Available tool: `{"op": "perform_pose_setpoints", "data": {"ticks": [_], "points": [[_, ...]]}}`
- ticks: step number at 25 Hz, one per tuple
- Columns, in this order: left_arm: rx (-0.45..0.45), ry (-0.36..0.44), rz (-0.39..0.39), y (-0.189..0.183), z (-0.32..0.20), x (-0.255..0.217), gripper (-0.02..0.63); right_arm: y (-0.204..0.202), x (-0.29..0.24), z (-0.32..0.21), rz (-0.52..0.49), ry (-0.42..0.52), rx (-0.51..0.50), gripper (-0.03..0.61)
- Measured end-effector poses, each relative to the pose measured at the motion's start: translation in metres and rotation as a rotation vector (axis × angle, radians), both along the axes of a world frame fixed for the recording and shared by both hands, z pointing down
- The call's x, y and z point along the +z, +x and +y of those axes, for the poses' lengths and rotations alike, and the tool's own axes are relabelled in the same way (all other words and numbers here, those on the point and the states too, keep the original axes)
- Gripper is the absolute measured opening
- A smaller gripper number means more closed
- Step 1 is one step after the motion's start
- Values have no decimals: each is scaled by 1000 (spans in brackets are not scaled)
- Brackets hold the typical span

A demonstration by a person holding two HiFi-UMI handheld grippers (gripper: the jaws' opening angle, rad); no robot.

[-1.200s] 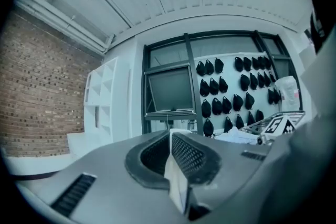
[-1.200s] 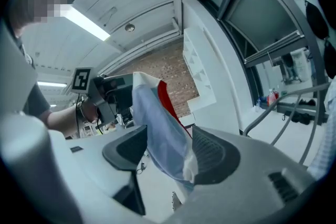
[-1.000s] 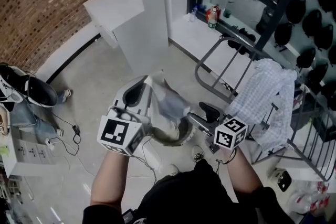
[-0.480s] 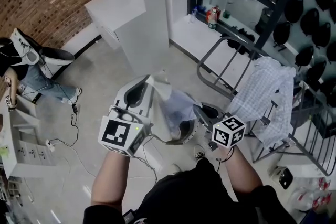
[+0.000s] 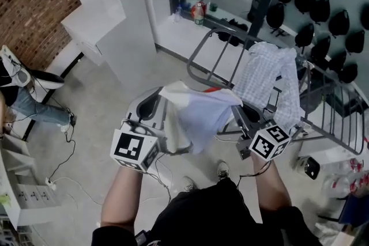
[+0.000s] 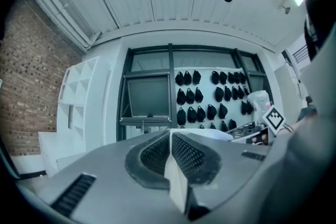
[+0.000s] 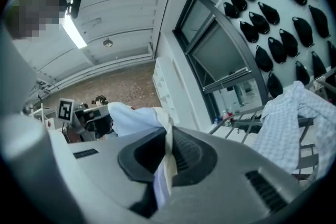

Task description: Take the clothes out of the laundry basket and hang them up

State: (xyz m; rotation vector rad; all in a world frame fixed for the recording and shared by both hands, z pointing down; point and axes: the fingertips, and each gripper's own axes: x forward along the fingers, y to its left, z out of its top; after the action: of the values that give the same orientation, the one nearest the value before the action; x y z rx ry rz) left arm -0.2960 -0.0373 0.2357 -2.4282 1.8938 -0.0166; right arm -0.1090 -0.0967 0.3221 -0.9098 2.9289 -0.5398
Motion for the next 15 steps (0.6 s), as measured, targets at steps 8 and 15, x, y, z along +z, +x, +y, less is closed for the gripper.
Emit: {"op": "perform_pose_setpoints", "data": {"ticks": [8,15], "points": [[140,-3,-15,94,-24,14,9,116,-49,4,-59,78,179,20],[190,-6,9,193,-43,-6,8,226,-59,13,-90,89,254,20]]}}
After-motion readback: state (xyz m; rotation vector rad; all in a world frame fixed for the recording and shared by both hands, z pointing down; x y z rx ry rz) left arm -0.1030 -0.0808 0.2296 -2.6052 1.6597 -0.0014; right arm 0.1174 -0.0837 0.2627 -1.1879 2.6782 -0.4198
